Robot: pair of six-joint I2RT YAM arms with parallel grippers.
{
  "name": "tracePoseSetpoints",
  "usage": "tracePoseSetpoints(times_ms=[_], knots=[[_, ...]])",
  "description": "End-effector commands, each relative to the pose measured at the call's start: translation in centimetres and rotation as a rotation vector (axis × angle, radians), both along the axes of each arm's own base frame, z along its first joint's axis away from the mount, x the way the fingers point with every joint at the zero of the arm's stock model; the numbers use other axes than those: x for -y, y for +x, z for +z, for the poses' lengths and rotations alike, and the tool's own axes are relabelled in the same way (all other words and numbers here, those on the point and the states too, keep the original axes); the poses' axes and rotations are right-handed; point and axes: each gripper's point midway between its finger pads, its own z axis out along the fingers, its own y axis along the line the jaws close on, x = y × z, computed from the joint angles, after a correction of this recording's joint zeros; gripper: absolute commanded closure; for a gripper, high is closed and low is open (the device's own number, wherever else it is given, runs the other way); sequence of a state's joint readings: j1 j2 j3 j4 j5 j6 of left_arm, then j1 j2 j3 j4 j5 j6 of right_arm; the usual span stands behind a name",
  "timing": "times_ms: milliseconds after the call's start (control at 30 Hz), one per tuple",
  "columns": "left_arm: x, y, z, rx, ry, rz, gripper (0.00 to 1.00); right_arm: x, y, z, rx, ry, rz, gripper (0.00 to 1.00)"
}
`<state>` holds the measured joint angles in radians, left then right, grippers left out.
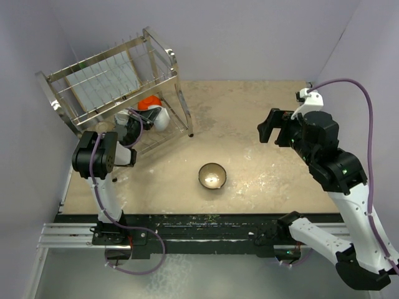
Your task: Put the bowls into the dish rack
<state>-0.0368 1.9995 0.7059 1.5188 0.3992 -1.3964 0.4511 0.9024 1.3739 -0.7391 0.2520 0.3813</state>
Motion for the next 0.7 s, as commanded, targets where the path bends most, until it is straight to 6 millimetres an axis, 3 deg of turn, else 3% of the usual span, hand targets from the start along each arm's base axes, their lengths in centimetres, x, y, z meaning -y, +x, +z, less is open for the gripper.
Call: tracePoseSetpoints(times_ms=[0, 200, 367, 667], knots=[[-0.8, 0.1, 2.3, 0.127, 0.0, 0.035, 1.0, -0.2, 0.8, 0.6, 0.037, 0.005, 0.0, 0.01], [-2.1, 0.2, -0.2, 0.049, -0.023, 0.072, 0.96, -0.4, 1.0, 0.1, 0.029, 0.003, 0.004, 0.01], [-3.3, -0.4, -2.8, -0.03, -0.032, 0.111, 0.87, -0.4, 1.0, -0.5, 0.018, -0.001, 0.005, 0.01], [-5.8, -1.7, -4.6, -0.096, -0.036, 0.174, 0.69, -0.5, 1.0, -0.7, 0.013, 0.001, 0.008, 0.01]])
